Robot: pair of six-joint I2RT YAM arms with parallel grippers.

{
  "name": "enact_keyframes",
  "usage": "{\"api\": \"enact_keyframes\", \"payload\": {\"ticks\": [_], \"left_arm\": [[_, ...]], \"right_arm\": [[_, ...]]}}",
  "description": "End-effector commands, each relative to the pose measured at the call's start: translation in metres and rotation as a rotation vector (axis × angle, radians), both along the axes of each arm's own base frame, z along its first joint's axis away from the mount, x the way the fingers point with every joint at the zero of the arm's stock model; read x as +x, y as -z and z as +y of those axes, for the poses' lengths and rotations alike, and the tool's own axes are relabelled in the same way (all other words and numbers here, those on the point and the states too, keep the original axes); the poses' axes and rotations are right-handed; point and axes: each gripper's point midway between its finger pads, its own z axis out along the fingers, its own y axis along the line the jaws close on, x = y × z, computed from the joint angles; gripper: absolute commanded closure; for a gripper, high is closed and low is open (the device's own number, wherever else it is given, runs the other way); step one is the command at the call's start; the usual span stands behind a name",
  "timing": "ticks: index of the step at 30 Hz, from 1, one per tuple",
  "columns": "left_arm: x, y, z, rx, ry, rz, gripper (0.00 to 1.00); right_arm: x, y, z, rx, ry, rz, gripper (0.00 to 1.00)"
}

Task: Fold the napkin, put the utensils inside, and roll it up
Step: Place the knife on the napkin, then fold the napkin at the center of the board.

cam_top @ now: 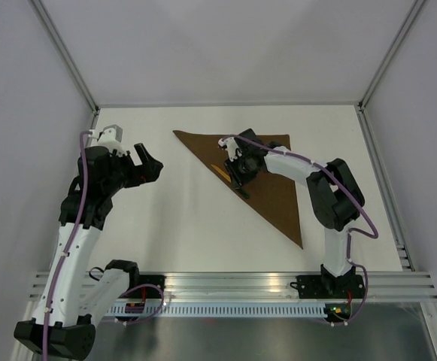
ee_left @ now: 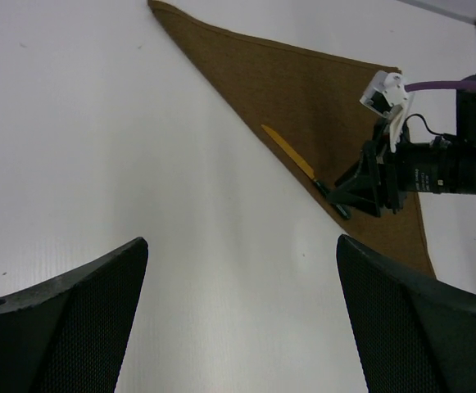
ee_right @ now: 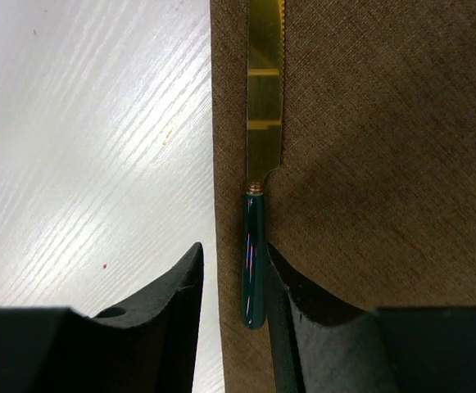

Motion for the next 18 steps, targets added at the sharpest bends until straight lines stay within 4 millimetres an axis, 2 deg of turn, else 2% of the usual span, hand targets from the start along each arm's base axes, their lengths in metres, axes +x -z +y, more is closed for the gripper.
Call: {"api": "enact_keyframes", "payload": {"ticks": [1,2,3,4,5,6,7,8,9,10,11,12,13,14,15,16,17,18], "left_arm": [[0.002,-0.030,-0.028,-0.057,0.163,-0.117,0.01],[0.002,-0.038,-0.034,-0.071,0.185,-0.158,0.01],[-0.001,-0.037,-0.049,-0.091,0.233,-0.161,0.02],[0.000,-0.038,-0.054,-0.088,0.229,-0.173,0.02],[0.002,-0.037,-0.065,-0.087,0.250,-0.194,0.03],[-0.010,-0.037,-0.095,-0.078,0.339,-0.209,0.03],[-0.007,-0.034,-0.099,-0.047,0.305,-0.225,0.03],[-0.007,-0.033,-0.115,-0.046,0.337,-0.257,0.03],[-0.022,-0.023,-0.146,-0.035,0.435,-0.254,0.03],[-0.018,-0.019,-0.150,-0.005,0.396,-0.272,0.04],[-0.023,-0.005,-0.162,0.018,0.422,-0.265,0.04],[-0.034,0.003,-0.194,0.039,0.510,-0.293,0.04],[-0.033,0.009,-0.201,0.080,0.487,-0.313,0.04],[-0.038,0.023,-0.214,0.125,0.512,-0.316,0.04],[-0.057,0.018,-0.243,0.146,0.595,-0.398,0.05],[-0.057,0.042,-0.258,0.237,0.600,-0.392,0.05],[-0.064,0.047,-0.273,0.270,0.628,-0.424,0.05],[-0.085,0.043,-0.298,0.284,0.698,-0.499,0.05]], "right_arm": [[0.018,-0.084,0.007,0.103,0.030,-0.126,0.59],[0.027,-0.095,-0.004,0.114,0.062,-0.137,0.59],[0.031,-0.116,-0.009,0.152,0.072,-0.159,0.60],[0.040,-0.135,-0.016,0.184,0.092,-0.180,0.60],[0.051,-0.143,-0.041,0.194,0.151,-0.178,0.60],[0.055,-0.161,-0.053,0.225,0.168,-0.202,0.60],[0.056,-0.169,-0.065,0.255,0.181,-0.202,0.60],[0.066,-0.174,-0.096,0.262,0.248,-0.209,0.60],[0.065,-0.188,-0.111,0.278,0.273,-0.238,0.60],[0.063,-0.185,-0.124,0.289,0.295,-0.225,0.60],[0.066,-0.187,-0.152,0.295,0.352,-0.233,0.60],[0.060,-0.187,-0.164,0.303,0.376,-0.230,0.59],[0.059,-0.186,-0.176,0.312,0.399,-0.229,0.60],[0.059,-0.186,-0.198,0.328,0.443,-0.230,0.60],[0.053,-0.179,-0.208,0.345,0.487,-0.202,0.60],[0.052,-0.178,-0.217,0.351,0.508,-0.202,0.60],[0.051,-0.175,-0.231,0.356,0.544,-0.200,0.60],[0.047,-0.170,-0.234,0.361,0.560,-0.187,0.60]]}}
